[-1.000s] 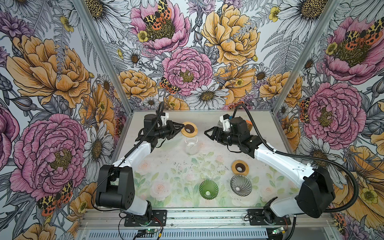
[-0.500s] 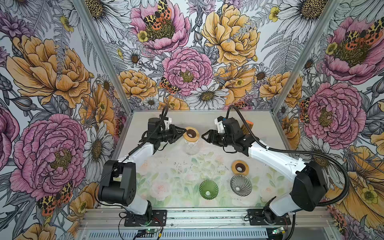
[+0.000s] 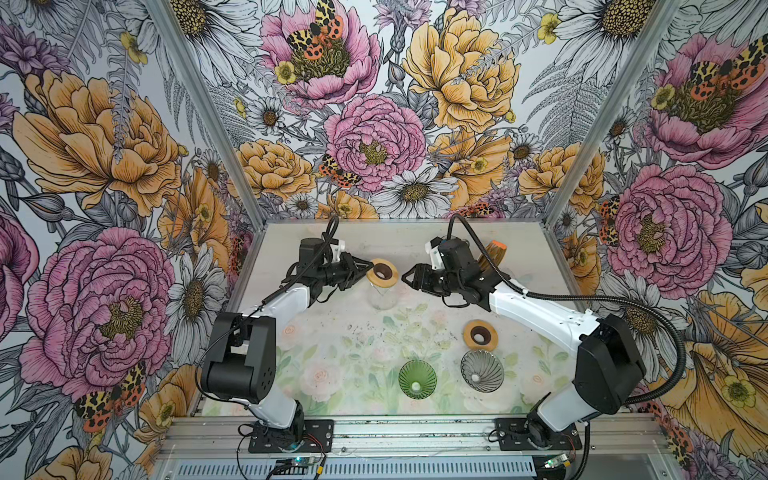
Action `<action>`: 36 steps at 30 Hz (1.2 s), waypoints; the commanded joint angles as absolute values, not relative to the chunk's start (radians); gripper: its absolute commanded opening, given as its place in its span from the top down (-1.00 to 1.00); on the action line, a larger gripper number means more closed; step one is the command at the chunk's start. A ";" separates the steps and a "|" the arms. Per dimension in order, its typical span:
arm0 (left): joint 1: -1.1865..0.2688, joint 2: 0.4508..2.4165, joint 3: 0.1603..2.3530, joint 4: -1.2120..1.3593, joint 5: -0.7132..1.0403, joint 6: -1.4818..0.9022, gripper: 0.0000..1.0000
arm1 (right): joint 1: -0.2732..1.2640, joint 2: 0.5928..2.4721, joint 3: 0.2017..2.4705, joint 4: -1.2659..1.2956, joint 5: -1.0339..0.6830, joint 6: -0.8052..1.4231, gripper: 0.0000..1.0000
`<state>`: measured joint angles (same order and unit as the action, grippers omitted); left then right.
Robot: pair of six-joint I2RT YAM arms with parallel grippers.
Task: Place the coffee filter in the dripper
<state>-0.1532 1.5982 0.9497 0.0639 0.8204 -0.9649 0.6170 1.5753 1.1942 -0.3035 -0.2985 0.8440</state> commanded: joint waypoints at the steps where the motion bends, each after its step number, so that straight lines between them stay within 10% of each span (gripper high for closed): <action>1: -0.159 1.615 0.965 0.078 0.807 -0.933 0.65 | 0.629 1.589 1.227 -0.300 -0.272 0.828 -0.13; 36: -0.109 1.641 1.038 -0.205 0.701 -0.726 0.38 | 0.632 1.670 1.261 -0.301 -0.285 0.779 -0.04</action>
<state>-0.1154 1.6817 0.9962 -0.0902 0.7692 -0.8280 0.6235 1.6653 1.2297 -0.3058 -0.2916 0.8139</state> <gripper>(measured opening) 0.299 0.521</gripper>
